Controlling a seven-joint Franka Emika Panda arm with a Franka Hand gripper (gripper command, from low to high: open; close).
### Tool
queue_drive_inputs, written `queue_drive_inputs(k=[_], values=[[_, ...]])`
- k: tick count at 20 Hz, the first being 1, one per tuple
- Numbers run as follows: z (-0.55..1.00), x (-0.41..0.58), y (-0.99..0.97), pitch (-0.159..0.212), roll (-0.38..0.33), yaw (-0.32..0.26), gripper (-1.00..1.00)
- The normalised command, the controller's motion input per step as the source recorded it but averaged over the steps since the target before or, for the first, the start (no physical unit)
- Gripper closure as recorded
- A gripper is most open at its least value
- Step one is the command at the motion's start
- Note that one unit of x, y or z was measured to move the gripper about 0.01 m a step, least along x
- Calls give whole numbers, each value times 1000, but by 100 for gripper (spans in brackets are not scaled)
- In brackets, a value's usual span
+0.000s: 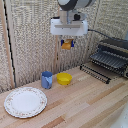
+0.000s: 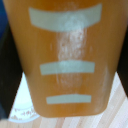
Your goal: Kindly employ your clamp to softly take hold of the bread. Delicately rest it on the oven pan, verifying that it is even on the surface. Using your clamp and attentiveness, smoothly glide the pan into the oven and along the appropriate brackets, securing it in position.
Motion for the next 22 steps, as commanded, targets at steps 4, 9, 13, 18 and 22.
queue_drive_inputs(k=[4, 9, 13, 18, 22], values=[[35, 0, -883, 50, 0, -118, 100], [0, 78, -891, 4, 0, -109, 100], [0, 276, -908, 0, 7, -76, 100], [0, 565, -845, -3, 20, -58, 100], [11, 677, -804, -6, 22, -58, 100]])
